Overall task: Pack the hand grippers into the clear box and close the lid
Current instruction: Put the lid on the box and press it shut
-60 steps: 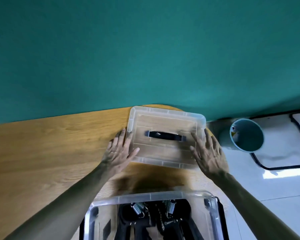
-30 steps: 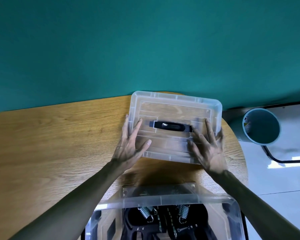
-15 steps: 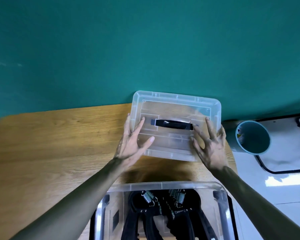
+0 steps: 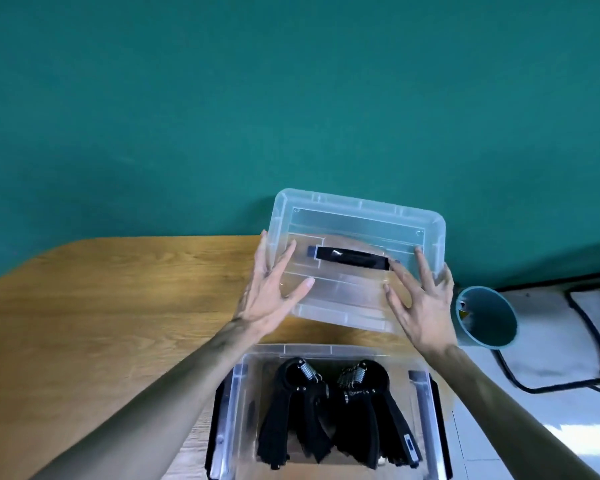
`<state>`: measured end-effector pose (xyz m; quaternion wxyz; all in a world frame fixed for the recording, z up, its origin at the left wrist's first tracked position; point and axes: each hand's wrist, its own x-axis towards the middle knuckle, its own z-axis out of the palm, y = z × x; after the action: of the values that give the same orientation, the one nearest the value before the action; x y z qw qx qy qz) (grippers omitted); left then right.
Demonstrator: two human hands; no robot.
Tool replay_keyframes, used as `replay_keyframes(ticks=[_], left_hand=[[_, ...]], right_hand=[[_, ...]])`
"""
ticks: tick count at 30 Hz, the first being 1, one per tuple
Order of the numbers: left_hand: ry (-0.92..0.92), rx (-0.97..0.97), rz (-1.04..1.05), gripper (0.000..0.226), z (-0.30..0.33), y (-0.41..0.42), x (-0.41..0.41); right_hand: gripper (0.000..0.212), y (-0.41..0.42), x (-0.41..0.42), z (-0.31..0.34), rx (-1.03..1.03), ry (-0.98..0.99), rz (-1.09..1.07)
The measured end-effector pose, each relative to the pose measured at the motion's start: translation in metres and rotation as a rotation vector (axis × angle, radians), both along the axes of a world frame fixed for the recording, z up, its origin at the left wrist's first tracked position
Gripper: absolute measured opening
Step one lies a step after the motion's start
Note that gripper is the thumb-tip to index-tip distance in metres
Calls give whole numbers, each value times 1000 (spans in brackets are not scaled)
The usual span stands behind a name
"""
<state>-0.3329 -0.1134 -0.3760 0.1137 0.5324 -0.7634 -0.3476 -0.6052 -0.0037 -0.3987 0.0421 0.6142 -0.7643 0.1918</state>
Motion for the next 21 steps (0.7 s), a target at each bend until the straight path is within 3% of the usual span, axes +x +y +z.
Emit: replay_keyframes(ticks=[3, 8, 12, 21], left_hand=[[2, -12, 21, 81, 16, 18, 7], [14, -32, 46, 83, 28, 60, 22], [13, -25, 66, 85, 28, 103, 31], [-35, 82, 126, 84, 20, 205, 66]], right_hand=[[47, 15, 9, 17, -66, -3, 18], [49, 44, 15, 22, 46, 12, 47], [46, 80, 24, 24, 21, 10, 53], [57, 169, 56, -1, 319, -124, 66]])
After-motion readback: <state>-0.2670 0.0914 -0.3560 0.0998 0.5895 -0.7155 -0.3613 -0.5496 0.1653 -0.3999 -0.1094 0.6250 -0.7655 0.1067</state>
